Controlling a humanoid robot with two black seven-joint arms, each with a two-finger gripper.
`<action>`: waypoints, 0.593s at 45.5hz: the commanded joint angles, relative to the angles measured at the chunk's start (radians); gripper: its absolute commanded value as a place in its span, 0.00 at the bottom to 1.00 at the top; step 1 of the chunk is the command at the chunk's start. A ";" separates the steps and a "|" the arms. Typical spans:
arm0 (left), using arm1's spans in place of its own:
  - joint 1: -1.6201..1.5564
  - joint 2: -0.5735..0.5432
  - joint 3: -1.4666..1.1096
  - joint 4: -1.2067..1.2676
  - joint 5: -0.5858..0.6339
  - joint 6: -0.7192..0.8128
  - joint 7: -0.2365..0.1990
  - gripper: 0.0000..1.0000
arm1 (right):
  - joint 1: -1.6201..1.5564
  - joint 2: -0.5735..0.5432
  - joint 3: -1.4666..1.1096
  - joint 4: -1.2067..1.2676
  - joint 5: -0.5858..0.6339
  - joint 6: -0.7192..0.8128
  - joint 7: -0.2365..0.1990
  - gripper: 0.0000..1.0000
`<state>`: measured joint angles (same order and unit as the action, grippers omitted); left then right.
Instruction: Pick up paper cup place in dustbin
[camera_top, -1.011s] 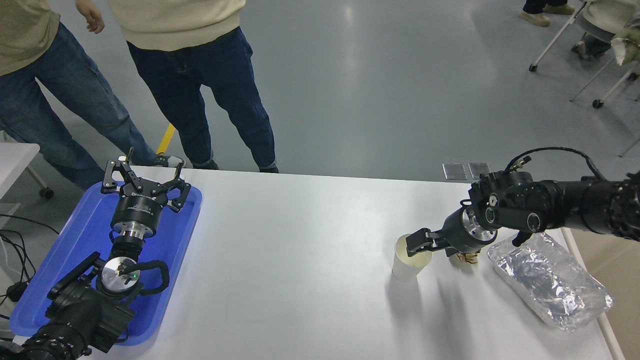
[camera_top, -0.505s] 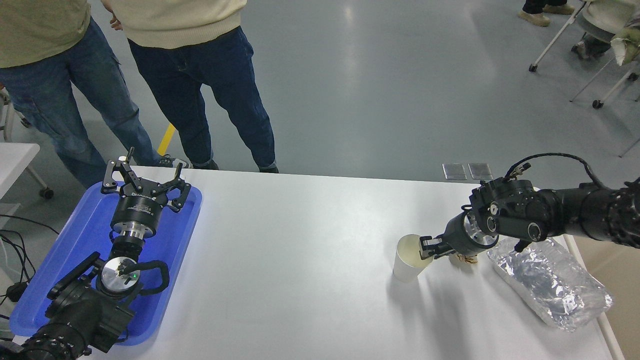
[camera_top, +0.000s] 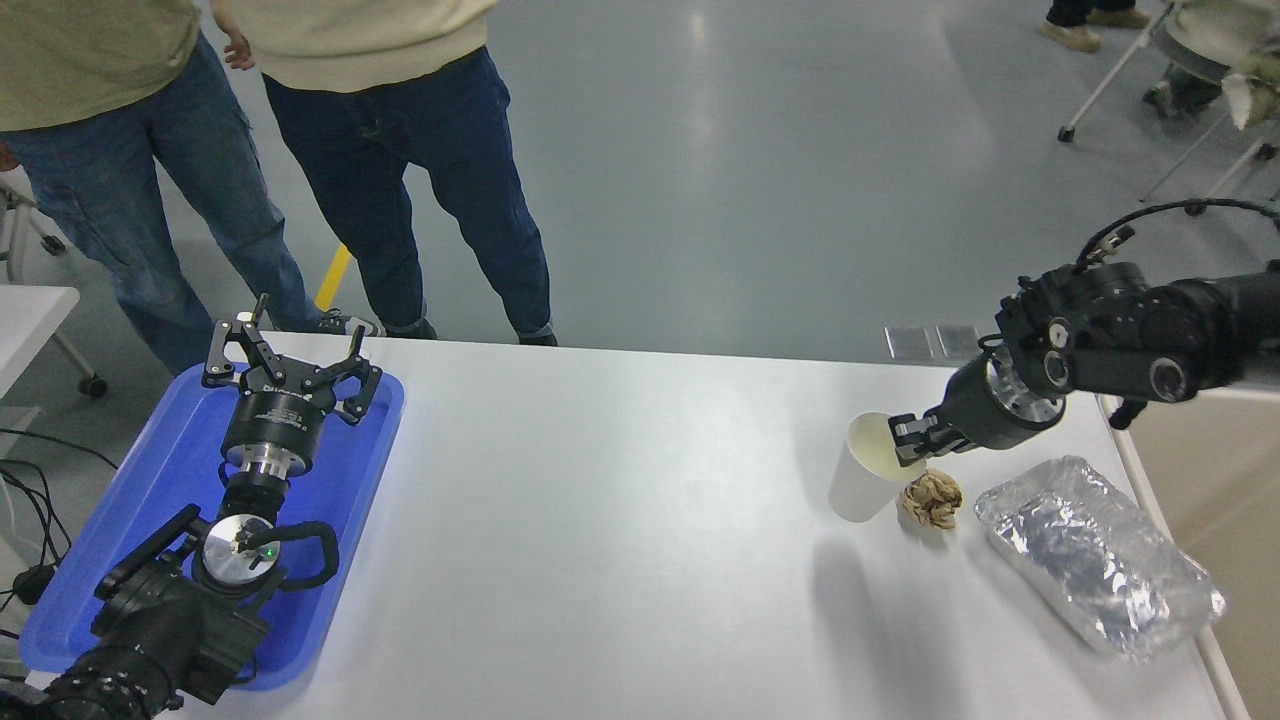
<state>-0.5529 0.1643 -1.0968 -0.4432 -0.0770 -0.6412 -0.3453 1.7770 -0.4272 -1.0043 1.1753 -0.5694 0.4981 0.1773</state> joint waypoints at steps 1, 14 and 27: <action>0.002 0.001 0.000 0.000 0.000 0.000 0.002 1.00 | 0.327 -0.059 -0.158 0.211 0.060 0.062 0.002 0.00; 0.002 0.003 -0.002 0.000 0.000 0.000 0.002 1.00 | 0.594 -0.033 -0.250 0.300 0.111 0.154 0.001 0.00; 0.002 0.003 -0.002 0.000 0.000 0.000 0.002 1.00 | 0.659 -0.008 -0.280 0.314 0.132 0.181 -0.001 0.00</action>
<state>-0.5508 0.1671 -1.0976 -0.4433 -0.0768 -0.6412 -0.3437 2.3478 -0.4495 -1.2479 1.4599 -0.4582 0.6483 0.1783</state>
